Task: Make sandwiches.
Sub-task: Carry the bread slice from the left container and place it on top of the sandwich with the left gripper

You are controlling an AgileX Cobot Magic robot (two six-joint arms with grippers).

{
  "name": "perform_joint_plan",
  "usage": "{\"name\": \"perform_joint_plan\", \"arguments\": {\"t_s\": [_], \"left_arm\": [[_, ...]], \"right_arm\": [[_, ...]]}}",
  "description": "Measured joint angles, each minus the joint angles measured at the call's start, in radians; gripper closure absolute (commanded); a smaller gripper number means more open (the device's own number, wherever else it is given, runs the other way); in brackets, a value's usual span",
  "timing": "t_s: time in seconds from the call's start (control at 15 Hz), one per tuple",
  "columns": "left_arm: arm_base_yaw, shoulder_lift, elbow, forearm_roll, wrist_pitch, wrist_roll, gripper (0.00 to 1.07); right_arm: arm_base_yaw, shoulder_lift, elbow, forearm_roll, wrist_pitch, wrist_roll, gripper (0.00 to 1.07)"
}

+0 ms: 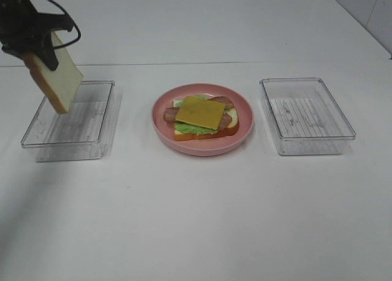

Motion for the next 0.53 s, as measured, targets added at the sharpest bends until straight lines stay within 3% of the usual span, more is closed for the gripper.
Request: {"name": "perform_joint_plan", "arguments": {"t_s": [0.2,0.53], "left_arm": [[-0.066,-0.035,-0.126,-0.08,0.029,0.0,1.07],[-0.162,-0.023,-0.143,-0.323,-0.041,0.008,1.07]], "right_arm": [[0.0,0.0,0.0,0.0,0.0,0.0,0.08],[0.0,0.0,0.0,0.0,0.0,0.0,0.08]]}}
